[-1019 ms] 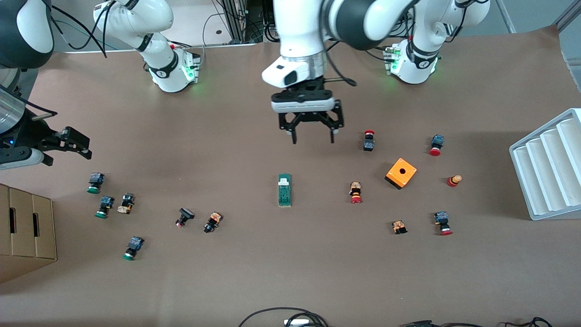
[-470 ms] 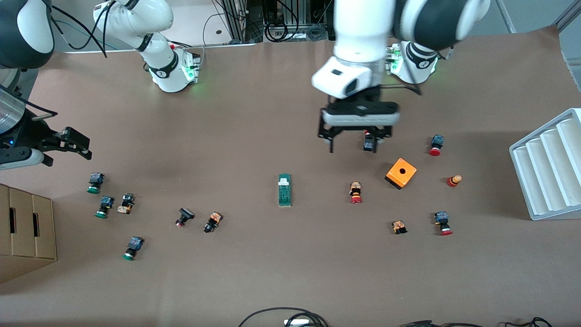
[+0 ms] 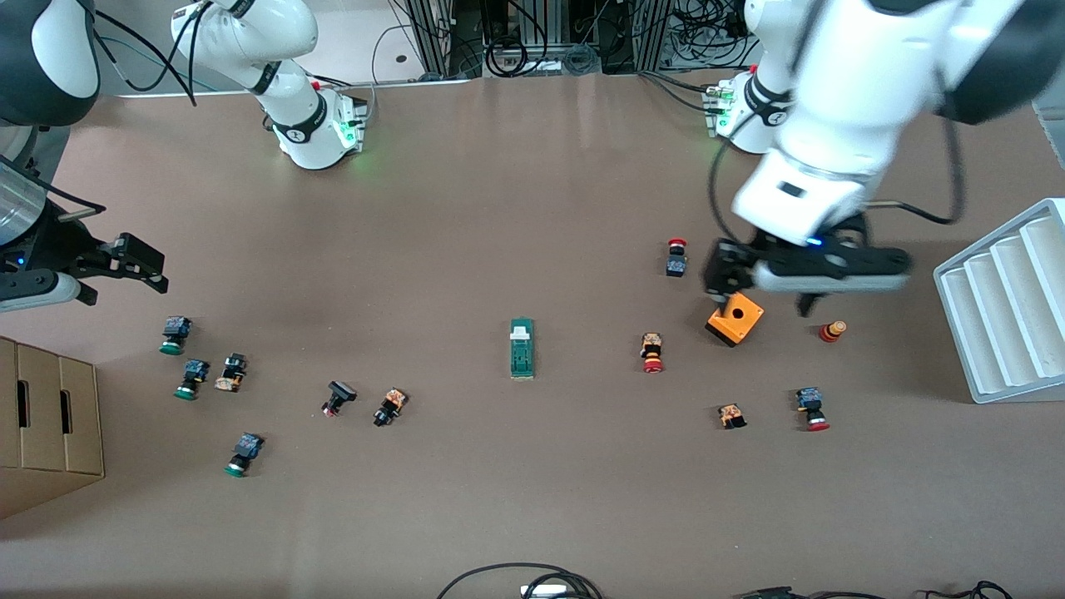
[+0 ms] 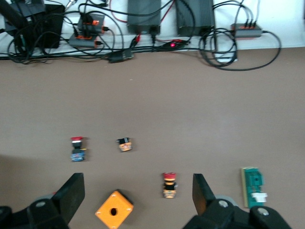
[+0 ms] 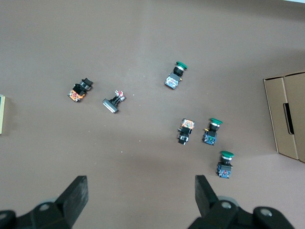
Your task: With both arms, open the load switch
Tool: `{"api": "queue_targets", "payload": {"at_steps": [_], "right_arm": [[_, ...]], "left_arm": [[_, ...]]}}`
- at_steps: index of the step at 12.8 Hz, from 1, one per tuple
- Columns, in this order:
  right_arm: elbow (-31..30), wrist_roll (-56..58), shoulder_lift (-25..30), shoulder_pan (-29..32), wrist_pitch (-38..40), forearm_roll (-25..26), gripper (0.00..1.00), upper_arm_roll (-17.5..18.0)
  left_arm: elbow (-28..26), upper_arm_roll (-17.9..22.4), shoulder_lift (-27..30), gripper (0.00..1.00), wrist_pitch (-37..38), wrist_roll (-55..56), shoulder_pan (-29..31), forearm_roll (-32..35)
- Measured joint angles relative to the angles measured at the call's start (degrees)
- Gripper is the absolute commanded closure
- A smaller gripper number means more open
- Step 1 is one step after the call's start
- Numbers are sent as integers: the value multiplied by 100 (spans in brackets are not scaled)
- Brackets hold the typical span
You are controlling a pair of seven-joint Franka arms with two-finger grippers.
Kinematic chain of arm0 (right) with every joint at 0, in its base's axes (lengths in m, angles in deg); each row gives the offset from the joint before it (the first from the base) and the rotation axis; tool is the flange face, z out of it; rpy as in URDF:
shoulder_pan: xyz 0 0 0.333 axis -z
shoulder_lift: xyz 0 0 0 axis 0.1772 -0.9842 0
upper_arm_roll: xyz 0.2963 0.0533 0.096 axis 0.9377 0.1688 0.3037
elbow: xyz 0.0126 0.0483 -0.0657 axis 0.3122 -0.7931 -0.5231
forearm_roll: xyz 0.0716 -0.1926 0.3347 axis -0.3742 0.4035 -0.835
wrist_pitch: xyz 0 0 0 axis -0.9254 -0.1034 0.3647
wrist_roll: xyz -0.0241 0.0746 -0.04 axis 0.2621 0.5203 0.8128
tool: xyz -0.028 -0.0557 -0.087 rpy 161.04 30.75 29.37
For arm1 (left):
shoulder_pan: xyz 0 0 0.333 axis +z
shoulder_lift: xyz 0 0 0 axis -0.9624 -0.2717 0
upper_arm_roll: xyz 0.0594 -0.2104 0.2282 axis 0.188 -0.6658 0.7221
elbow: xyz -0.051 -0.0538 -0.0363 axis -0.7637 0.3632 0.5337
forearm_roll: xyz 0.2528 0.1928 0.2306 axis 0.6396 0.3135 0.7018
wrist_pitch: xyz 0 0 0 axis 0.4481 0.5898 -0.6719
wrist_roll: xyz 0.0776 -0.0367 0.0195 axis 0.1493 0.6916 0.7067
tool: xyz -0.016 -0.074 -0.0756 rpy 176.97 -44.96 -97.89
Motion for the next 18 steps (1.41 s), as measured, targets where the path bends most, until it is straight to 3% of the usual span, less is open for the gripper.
{"api": "queue_targets", "payload": {"at_steps": [6,10,18], "right_arm": [[8,0,-56,1,-30,0,0,-3],[10,-63,-60,-4,-30,0,0,1],[23,-138,-60,-144,-30,0,0,0]], "left_arm": [[22,563,3,0,369,-320,399,-327],[23,607,2,0,612,-493,1015,-723],[-17,609,-146,0,1016,-682,1479,-758]]}}
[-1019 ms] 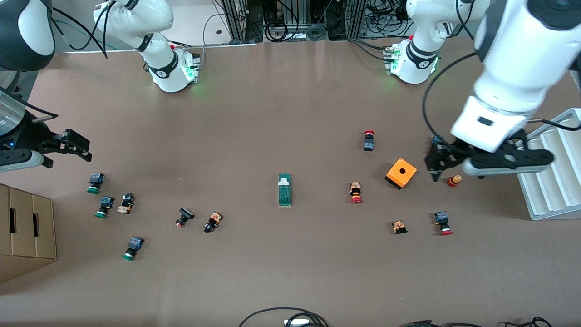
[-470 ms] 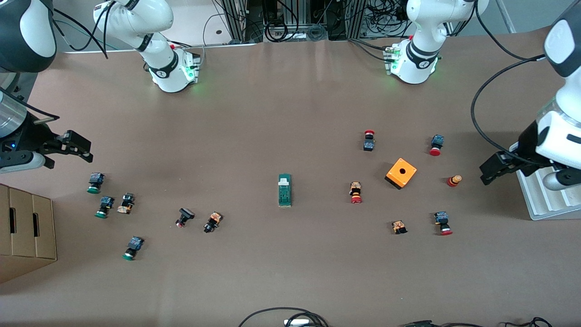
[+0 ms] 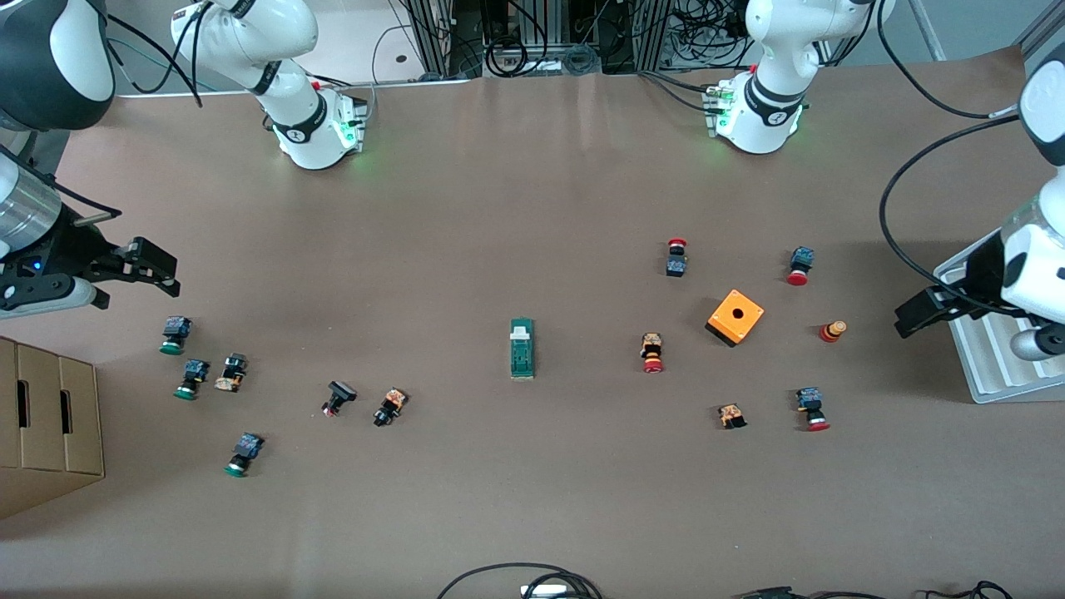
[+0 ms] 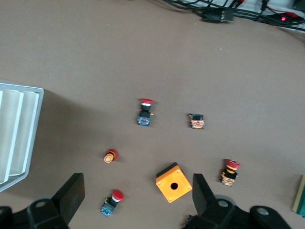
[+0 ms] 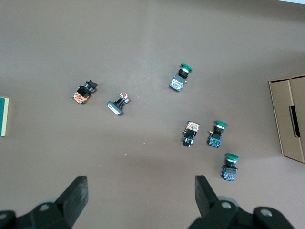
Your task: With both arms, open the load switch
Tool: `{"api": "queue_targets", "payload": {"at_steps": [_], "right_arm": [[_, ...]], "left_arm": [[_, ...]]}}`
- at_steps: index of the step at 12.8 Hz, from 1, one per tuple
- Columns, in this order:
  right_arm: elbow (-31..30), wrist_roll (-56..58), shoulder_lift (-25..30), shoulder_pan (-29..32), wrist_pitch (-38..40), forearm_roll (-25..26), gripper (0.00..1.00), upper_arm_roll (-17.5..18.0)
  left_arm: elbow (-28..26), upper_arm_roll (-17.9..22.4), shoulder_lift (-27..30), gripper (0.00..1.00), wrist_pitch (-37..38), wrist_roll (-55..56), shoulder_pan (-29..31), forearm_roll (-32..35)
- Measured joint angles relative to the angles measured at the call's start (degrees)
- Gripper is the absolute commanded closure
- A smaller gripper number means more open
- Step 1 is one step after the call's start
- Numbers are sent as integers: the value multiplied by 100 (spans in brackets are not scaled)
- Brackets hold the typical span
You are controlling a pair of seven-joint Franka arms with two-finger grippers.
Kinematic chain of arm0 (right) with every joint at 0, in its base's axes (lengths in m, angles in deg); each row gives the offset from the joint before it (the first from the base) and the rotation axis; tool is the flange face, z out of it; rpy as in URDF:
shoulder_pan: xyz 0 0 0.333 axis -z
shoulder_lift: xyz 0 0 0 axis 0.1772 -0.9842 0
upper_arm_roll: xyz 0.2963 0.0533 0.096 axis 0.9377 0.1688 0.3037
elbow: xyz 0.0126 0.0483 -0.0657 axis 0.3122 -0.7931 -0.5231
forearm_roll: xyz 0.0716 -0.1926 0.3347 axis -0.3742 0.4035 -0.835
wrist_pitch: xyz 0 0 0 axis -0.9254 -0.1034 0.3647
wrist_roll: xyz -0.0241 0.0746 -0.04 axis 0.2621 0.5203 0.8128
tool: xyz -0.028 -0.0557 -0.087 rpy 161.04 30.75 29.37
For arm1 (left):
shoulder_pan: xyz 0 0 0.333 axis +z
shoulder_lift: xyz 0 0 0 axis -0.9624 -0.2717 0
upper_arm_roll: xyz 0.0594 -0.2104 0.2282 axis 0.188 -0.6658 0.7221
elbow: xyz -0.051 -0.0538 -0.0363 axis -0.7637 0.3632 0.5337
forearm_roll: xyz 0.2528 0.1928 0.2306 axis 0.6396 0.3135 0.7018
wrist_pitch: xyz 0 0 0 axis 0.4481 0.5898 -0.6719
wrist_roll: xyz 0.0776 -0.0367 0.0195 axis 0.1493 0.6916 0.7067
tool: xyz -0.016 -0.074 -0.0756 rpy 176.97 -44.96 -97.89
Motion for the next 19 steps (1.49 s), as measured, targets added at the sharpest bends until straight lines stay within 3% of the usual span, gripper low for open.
{"api": "queue_targets", "payload": {"at_steps": [6,11,19], "right_arm": [[3,-6,-1,2,0,0,0,-7],[11,-8,-2,5,0,0,0,-11],[34,-8,-7,3,-23,1,0,-10]], "left_arm": [[45,6,49,0,442,-778,727,-168],[170,-41,125,0,880,-777,715,-167],[183,-282,246,0,899,-779,688,12]]}}
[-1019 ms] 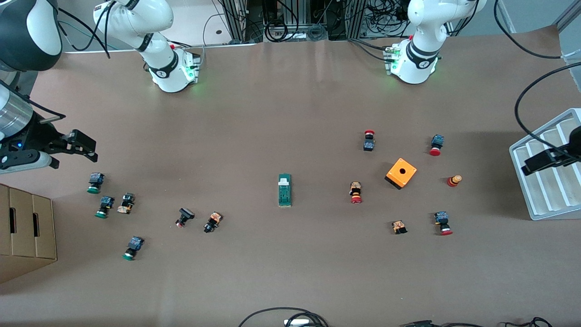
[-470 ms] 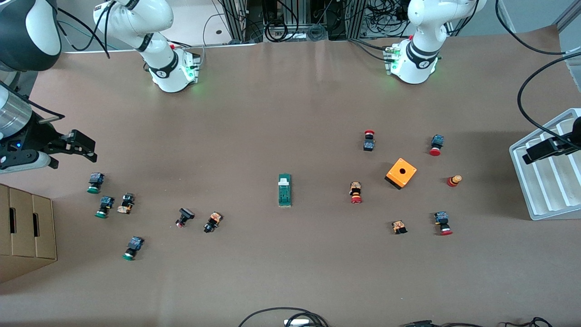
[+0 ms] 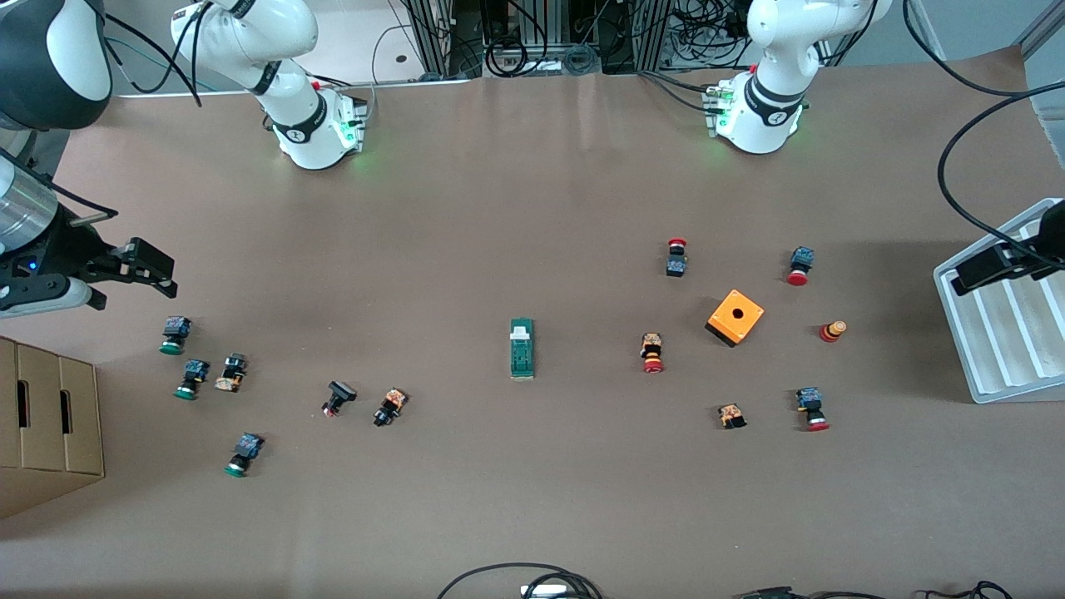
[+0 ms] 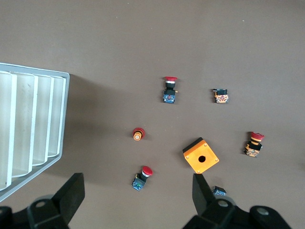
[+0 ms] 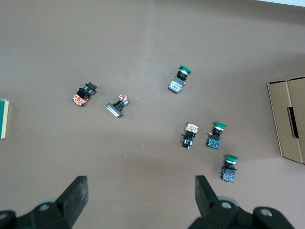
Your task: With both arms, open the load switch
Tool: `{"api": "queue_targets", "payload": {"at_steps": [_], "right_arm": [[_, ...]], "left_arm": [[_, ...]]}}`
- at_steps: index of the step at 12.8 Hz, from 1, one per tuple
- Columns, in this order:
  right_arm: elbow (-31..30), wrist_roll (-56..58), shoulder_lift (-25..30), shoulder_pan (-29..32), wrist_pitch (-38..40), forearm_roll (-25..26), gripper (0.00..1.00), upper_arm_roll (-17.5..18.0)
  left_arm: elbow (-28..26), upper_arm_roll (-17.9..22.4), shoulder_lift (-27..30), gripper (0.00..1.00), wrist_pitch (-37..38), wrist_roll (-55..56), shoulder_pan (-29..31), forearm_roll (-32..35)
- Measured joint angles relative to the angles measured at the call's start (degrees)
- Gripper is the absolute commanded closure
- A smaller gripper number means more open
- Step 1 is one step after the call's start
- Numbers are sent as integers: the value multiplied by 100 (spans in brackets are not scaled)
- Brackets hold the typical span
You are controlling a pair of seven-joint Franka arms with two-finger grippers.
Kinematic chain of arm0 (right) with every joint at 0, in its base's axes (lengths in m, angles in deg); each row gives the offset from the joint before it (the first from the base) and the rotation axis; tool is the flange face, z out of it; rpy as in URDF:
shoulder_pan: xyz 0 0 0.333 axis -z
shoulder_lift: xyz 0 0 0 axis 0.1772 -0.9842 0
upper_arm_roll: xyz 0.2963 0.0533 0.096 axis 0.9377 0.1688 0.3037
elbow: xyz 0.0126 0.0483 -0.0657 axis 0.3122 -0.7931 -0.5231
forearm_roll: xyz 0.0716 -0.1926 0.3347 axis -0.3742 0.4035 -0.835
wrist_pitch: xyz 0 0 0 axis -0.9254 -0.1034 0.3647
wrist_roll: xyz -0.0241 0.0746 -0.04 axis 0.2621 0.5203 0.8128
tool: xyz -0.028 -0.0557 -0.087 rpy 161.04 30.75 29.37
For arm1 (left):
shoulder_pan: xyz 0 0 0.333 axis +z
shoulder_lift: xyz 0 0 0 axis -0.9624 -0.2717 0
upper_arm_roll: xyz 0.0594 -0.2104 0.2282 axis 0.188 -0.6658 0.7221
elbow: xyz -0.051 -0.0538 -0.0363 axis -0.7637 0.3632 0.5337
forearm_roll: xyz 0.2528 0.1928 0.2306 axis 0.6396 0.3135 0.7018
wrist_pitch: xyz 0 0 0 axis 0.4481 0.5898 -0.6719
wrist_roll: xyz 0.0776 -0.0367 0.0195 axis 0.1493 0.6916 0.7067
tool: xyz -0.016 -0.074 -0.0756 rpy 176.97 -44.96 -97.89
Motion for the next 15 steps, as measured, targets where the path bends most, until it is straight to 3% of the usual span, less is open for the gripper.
{"api": "queue_targets", "payload": {"at_steps": [3,6,8,15], "right_arm": [[0,0,-6,0,-1,0,0,0],[0,0,-14,3,-2,0,0,-3],[1,0,-25,15,-2,0,0,-8],[4,0,-39,26,-9,0,0,-15]], "left_arm": [[0,-17,0,0,-1,-20,-164,8],[0,660,0,0,-1,-19,-892,19],[0,881,0,0,-2,-20,-1024,17],[0,943,0,0,-2,-634,-1027,17]]}}
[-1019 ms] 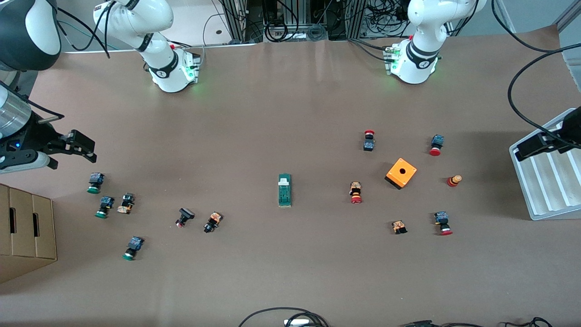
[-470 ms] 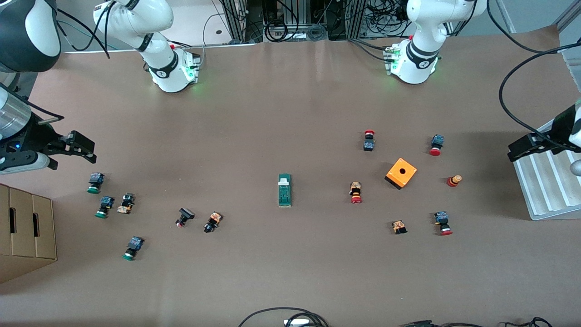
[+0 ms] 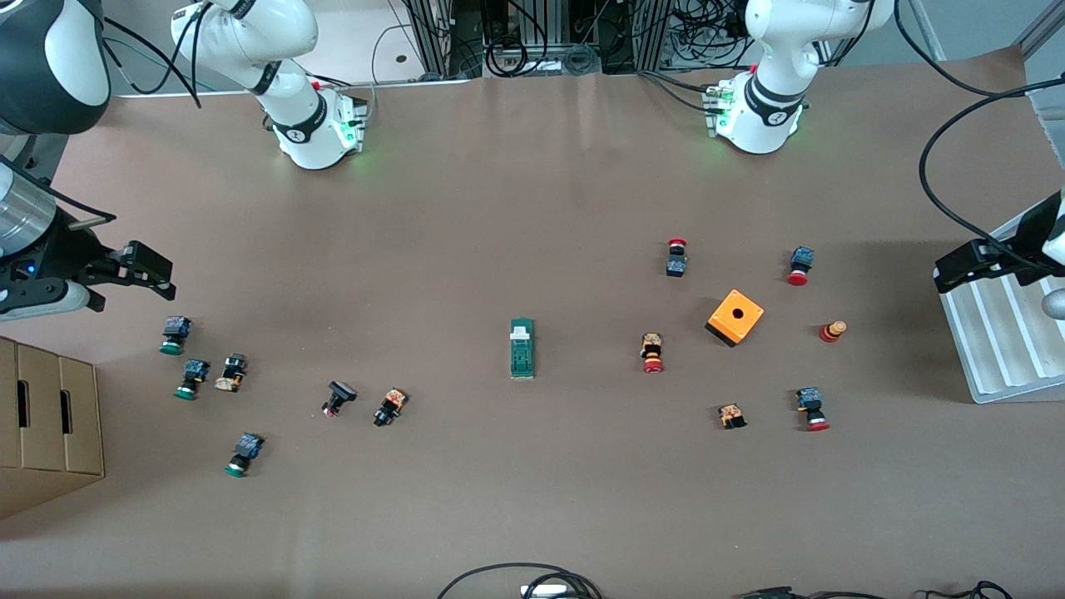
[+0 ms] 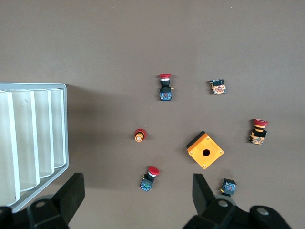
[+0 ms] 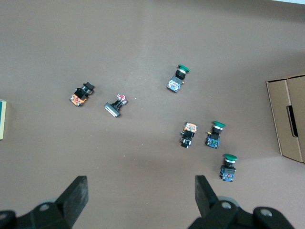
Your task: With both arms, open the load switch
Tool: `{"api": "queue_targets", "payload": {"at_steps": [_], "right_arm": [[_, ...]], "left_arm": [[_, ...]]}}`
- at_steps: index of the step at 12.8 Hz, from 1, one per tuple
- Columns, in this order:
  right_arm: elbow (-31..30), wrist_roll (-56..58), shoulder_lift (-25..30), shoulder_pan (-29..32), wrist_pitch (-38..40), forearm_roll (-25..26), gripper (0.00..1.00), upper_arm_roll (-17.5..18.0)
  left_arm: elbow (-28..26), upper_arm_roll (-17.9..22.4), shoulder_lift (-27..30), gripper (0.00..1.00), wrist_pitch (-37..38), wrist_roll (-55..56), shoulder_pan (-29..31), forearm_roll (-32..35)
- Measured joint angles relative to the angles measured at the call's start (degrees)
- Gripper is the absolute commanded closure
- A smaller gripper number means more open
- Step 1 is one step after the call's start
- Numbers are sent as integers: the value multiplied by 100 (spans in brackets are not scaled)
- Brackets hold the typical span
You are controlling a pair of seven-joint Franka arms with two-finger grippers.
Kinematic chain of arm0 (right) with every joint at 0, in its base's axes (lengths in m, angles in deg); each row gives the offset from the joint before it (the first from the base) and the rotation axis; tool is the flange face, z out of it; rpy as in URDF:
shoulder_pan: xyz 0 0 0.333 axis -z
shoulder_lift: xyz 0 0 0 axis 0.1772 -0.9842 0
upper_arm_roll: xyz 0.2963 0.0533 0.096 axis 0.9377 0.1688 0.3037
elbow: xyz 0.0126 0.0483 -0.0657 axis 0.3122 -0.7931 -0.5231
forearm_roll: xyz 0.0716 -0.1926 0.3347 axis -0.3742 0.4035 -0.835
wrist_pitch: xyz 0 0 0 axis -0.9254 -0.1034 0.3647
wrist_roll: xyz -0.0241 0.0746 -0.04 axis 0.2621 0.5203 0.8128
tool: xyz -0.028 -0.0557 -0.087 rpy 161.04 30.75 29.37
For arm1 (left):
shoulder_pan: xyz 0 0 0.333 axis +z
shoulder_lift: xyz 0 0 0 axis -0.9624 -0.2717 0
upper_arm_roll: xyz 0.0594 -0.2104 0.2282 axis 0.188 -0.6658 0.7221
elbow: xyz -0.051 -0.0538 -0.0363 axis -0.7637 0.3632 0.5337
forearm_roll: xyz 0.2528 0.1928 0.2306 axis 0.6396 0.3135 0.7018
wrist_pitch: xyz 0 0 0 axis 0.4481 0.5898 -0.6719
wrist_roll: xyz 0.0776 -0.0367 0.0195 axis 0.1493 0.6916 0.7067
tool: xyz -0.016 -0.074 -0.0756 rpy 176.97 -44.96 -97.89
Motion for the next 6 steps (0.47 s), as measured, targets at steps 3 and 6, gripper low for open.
{"api": "queue_targets", "payload": {"at_steps": [3,6], "right_arm": [[0,-14,-3,1,-3,0,0,0],[0,-243,-4,0,-3,0,0,-6]], "left_arm": [[0,7,0,0,0,-8,1,-2],[0,18,0,0,0,-8,1,-14]]}}
